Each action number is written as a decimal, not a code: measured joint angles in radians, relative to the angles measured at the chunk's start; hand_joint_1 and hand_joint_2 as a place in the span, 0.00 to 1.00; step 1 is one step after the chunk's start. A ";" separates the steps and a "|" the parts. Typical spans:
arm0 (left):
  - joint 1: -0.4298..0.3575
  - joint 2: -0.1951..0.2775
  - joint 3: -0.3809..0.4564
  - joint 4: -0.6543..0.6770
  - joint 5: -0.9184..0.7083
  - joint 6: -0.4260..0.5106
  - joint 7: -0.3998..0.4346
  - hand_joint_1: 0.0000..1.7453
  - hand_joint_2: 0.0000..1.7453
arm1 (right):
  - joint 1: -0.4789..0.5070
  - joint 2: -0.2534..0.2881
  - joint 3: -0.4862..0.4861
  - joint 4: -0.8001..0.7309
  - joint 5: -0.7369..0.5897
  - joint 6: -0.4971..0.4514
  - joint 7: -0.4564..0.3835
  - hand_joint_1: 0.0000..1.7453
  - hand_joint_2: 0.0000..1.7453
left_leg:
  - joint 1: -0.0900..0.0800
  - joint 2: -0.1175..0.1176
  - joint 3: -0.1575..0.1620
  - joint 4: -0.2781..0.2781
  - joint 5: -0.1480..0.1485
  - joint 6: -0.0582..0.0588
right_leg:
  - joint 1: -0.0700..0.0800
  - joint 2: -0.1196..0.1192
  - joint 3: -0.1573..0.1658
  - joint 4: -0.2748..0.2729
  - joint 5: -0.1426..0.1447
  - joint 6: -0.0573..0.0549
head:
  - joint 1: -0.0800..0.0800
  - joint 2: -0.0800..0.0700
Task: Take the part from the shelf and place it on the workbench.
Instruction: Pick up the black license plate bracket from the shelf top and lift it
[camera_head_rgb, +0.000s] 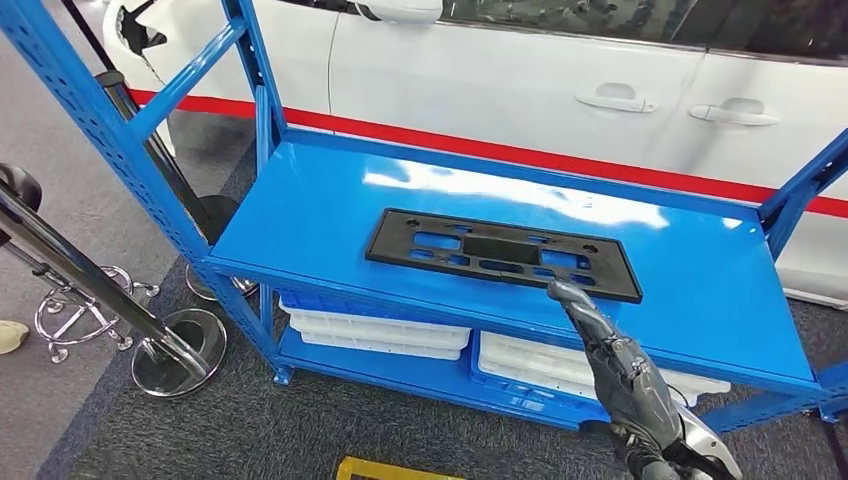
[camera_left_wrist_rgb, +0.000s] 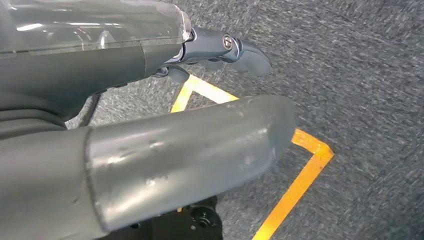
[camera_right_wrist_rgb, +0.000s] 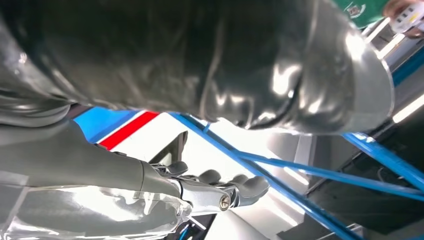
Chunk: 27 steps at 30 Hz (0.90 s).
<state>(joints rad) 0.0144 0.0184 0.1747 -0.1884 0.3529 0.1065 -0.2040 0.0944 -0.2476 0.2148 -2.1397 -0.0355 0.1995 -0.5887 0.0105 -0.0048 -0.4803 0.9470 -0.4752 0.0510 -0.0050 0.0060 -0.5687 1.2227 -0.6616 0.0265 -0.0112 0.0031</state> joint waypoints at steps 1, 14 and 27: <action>0.001 0.000 0.000 0.000 -0.002 -0.003 -0.006 0.00 0.00 | 0.000 0.000 0.002 0.002 -0.003 -0.003 0.004 0.00 0.00 | 0.000 0.001 0.011 -0.001 -0.009 -0.001 | -0.001 -0.001 -0.025 0.000 -0.003 0.000 | 0.000 0.000; -0.003 0.008 0.000 0.002 -0.027 -0.010 -0.037 0.00 0.00 | 0.000 0.007 0.006 0.008 -0.049 -0.021 0.011 0.00 0.00 | -0.002 0.014 -0.053 0.245 -0.161 -0.054 | 0.013 -0.011 0.021 -0.258 0.216 -0.074 | 0.004 0.000; 0.004 0.025 0.000 0.005 -0.038 -0.013 -0.059 0.00 0.00 | 0.006 0.018 0.005 0.015 -0.033 -0.019 0.012 0.00 0.00 | -0.001 0.012 -0.068 0.004 0.044 -0.005 | 0.018 0.002 0.069 -0.192 0.095 -0.031 | 0.003 0.000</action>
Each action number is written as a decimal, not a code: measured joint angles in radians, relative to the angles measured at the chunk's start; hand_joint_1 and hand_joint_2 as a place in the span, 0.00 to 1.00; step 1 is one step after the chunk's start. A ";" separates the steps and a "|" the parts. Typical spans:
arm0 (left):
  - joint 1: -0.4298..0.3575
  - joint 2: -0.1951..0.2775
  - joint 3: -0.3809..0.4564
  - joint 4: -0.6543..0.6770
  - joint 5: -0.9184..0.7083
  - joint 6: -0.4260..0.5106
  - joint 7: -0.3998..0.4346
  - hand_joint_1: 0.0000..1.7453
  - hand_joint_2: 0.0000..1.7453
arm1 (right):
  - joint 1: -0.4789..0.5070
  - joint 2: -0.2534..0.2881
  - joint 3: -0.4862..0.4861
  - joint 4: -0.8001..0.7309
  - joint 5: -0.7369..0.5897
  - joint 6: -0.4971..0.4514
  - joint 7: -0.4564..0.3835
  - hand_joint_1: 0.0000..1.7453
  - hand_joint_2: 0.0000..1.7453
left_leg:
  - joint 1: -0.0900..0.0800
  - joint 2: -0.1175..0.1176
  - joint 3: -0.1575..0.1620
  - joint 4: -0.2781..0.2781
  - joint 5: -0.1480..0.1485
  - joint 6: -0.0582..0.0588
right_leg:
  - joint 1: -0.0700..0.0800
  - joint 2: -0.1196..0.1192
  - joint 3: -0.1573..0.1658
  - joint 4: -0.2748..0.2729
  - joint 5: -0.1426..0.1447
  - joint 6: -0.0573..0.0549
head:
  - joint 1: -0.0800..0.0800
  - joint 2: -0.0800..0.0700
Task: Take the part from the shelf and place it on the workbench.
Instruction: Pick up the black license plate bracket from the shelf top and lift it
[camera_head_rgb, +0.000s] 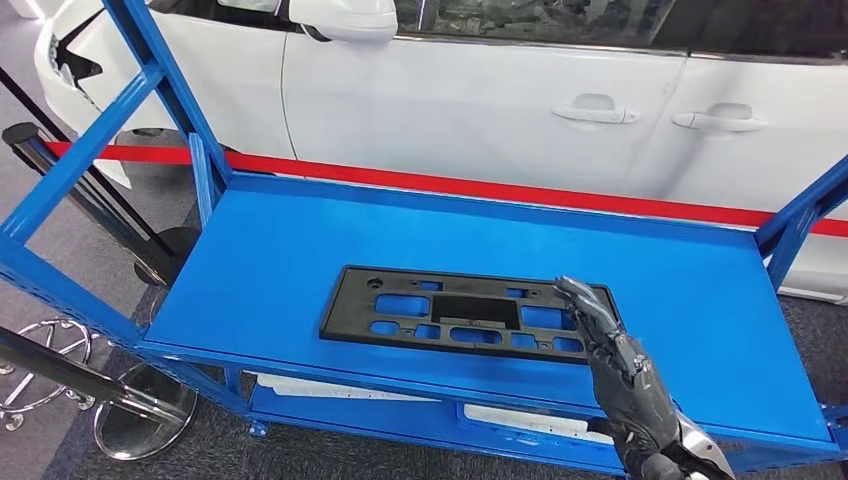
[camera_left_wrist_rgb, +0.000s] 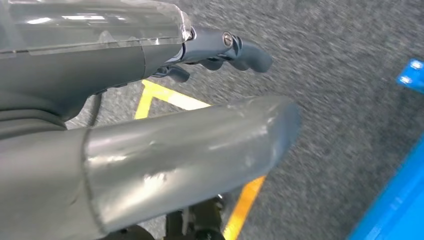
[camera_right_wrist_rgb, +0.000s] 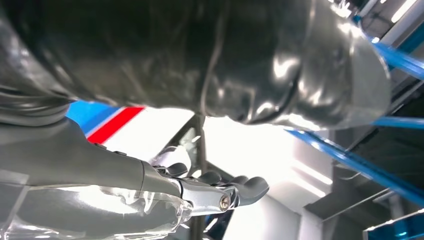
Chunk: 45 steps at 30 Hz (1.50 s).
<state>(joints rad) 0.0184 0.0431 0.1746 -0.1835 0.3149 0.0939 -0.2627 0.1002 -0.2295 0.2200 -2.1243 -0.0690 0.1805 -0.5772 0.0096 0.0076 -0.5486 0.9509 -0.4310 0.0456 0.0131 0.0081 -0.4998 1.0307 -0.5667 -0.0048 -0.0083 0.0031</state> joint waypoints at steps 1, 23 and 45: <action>-0.001 0.000 0.000 0.000 0.000 0.000 -0.002 0.00 0.00 | 0.002 0.000 0.000 0.001 0.001 0.000 0.000 0.00 0.00 | 0.000 0.000 0.005 -0.002 -0.004 0.003 | -0.005 -0.001 -0.036 0.066 -0.027 0.007 | 0.001 0.000; -0.009 0.004 -0.004 0.000 -0.056 -0.005 0.039 0.00 0.00 | -0.142 -0.041 0.272 0.239 0.568 -0.177 0.193 0.00 1.00 | -0.001 -0.008 -0.059 0.121 -0.017 -0.021 | -0.016 -0.001 -0.010 -0.078 0.090 -0.019 | 0.001 0.000; -0.015 -0.002 -0.006 0.000 -0.086 -0.010 0.038 0.00 0.00 | -0.196 -0.116 0.458 0.341 0.971 -0.396 0.294 0.00 1.00 | 0.009 -0.012 0.009 0.035 -0.058 -0.051 | -0.033 -0.005 -0.049 -0.059 0.103 -0.005 | 0.000 0.000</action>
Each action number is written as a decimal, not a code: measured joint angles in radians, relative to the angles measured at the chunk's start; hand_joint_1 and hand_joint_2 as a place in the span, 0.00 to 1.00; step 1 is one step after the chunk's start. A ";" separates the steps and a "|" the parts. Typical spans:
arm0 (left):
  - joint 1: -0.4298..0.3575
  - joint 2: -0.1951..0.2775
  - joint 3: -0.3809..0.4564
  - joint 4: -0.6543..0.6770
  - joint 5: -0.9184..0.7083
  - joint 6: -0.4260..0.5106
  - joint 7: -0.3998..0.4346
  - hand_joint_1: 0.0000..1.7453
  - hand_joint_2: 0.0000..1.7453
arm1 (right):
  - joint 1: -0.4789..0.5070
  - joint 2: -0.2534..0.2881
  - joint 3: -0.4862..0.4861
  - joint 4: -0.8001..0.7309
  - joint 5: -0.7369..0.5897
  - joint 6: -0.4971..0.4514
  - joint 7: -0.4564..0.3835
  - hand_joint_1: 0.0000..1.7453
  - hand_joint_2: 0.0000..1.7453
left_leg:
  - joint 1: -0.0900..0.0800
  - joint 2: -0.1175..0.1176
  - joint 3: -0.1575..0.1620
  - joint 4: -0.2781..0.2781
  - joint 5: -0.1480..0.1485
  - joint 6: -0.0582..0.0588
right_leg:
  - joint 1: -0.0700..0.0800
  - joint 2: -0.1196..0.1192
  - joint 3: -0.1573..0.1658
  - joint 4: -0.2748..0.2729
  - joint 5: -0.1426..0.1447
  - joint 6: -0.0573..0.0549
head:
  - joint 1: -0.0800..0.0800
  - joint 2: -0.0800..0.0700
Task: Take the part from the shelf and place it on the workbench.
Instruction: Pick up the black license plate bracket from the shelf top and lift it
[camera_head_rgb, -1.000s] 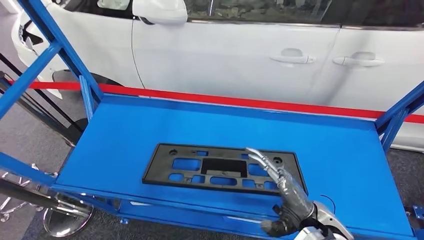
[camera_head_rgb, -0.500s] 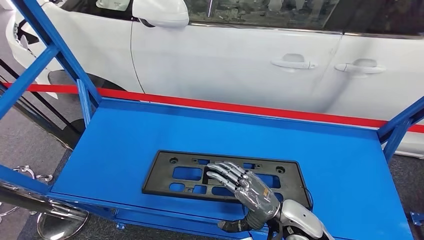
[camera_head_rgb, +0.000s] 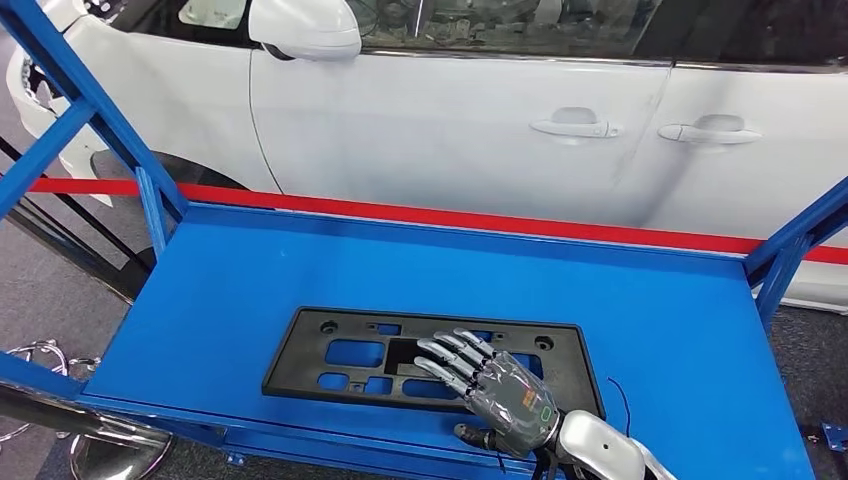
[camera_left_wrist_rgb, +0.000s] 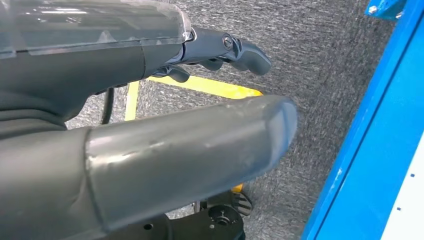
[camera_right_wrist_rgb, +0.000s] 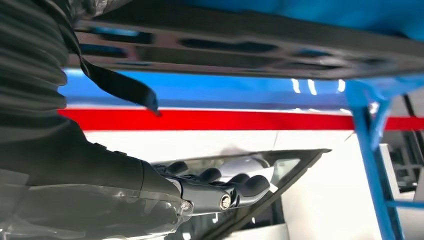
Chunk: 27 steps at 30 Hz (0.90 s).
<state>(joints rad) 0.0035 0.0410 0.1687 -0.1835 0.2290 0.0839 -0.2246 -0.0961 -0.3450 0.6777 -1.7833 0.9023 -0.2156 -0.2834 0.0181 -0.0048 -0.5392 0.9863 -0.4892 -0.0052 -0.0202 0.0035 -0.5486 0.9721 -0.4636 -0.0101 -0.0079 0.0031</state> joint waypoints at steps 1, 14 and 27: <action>-0.001 0.000 0.000 0.000 -0.001 0.000 0.000 0.00 0.00 | -0.004 -0.002 0.009 0.004 0.035 -0.011 0.013 0.00 1.00 | 0.001 0.000 -0.022 0.049 -0.029 -0.004 | -0.001 -0.002 0.002 -0.002 0.001 -0.005 | 0.000 0.000; -0.006 0.000 -0.004 0.000 -0.018 -0.003 0.000 0.00 0.00 | -0.056 -0.034 0.101 0.063 0.200 -0.036 0.085 0.00 1.00 | -0.005 0.000 -0.002 -0.015 0.028 0.024 | 0.013 0.002 -0.001 0.015 -0.013 0.015 | 0.000 0.000; -0.008 -0.010 -0.004 0.000 -0.024 -0.012 -0.006 0.00 0.00 | -0.101 -0.056 0.156 0.126 0.265 -0.024 0.196 0.00 1.00 | -0.017 -0.001 -0.003 -0.012 0.027 0.030 | 0.020 0.001 -0.001 0.020 -0.013 0.000 | 0.000 0.000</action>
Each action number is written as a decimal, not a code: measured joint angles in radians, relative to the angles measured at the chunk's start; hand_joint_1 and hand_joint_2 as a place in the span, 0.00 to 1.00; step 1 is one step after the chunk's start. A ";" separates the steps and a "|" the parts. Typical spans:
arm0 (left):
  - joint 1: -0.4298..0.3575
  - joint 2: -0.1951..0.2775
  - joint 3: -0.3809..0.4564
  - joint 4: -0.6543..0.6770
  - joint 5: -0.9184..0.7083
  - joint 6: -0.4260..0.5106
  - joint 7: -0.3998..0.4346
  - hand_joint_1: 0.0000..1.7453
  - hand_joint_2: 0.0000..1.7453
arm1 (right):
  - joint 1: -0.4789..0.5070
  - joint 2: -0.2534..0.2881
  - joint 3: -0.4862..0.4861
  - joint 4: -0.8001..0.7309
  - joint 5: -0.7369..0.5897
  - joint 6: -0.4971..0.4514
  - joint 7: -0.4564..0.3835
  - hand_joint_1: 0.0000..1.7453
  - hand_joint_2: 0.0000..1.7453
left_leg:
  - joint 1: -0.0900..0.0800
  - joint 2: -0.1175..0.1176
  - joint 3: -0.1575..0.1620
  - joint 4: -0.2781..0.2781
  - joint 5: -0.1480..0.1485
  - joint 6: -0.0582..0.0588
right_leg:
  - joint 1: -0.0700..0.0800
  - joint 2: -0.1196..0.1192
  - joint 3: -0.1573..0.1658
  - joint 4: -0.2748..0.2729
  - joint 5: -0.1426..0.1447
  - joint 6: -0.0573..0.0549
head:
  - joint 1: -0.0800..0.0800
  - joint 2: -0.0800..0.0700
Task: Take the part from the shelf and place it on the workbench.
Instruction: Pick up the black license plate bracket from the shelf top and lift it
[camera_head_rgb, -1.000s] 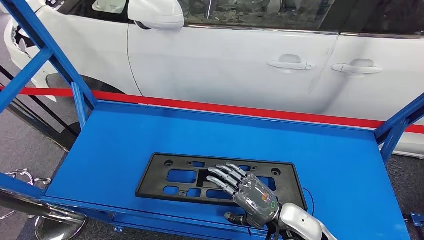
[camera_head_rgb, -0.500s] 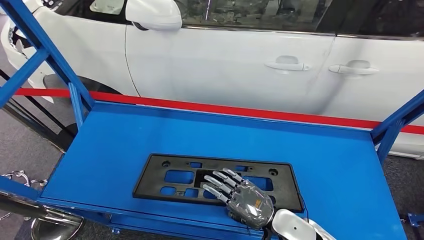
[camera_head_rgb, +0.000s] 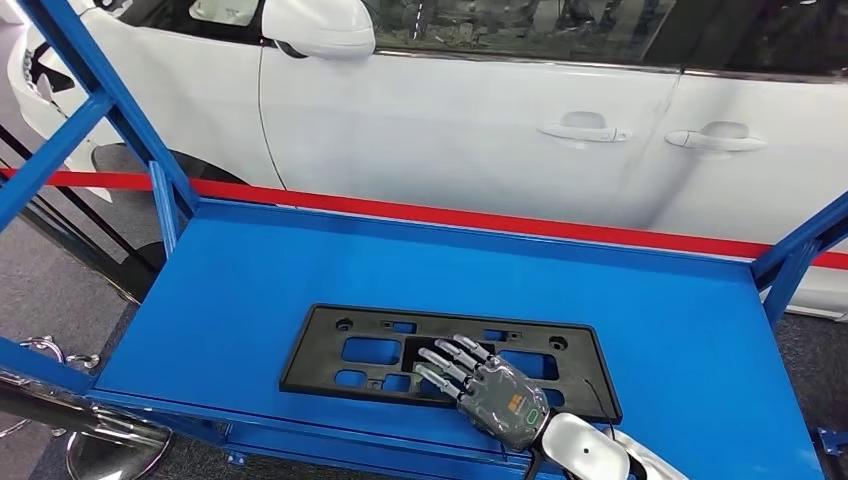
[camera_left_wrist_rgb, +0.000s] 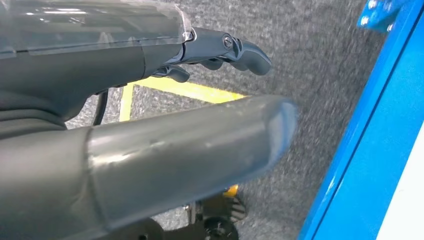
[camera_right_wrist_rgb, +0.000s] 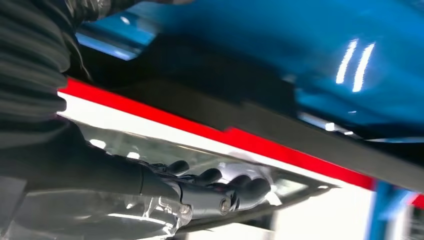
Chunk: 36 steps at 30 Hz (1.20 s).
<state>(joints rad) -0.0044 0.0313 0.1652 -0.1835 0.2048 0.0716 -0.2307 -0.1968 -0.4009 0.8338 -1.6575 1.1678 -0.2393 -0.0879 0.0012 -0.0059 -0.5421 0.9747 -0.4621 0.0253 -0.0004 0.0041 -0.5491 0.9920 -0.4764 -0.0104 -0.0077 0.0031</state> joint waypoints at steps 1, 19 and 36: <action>0.000 0.000 0.000 0.000 -0.002 0.000 0.000 0.00 0.00 | -0.003 0.014 0.004 0.014 0.008 -0.007 0.012 0.00 1.00 | 0.000 0.000 0.000 0.000 0.000 -0.005 | -0.001 0.001 -0.001 -0.003 0.001 -0.002 | 0.000 0.000; -0.004 0.000 0.000 0.000 -0.034 -0.009 0.001 0.00 0.00 | -0.088 0.287 0.024 0.288 -0.006 -0.051 0.113 0.00 1.00 | 0.019 0.005 0.020 -0.009 -0.003 -0.002 | -0.008 0.004 -0.011 0.034 -0.023 0.017 | 0.000 0.000; -0.003 0.003 0.002 0.000 -0.054 -0.028 -0.005 0.00 0.00 | -0.131 0.415 0.012 0.446 -0.015 -0.076 0.144 0.94 1.00 | 0.016 0.004 -0.051 0.126 -0.084 -0.041 | -0.012 -0.005 0.010 -0.021 0.012 -0.024 | 0.000 0.000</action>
<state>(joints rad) -0.0070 0.0342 0.1672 -0.1835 0.1505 0.0434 -0.2357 -0.3283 0.0143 0.8453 -1.2118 1.1532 -0.3149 0.0556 0.0168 -0.0019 -0.5927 1.1008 -0.5463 -0.0161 -0.0119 -0.0006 -0.5396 0.9715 -0.4644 -0.0345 -0.0077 0.0031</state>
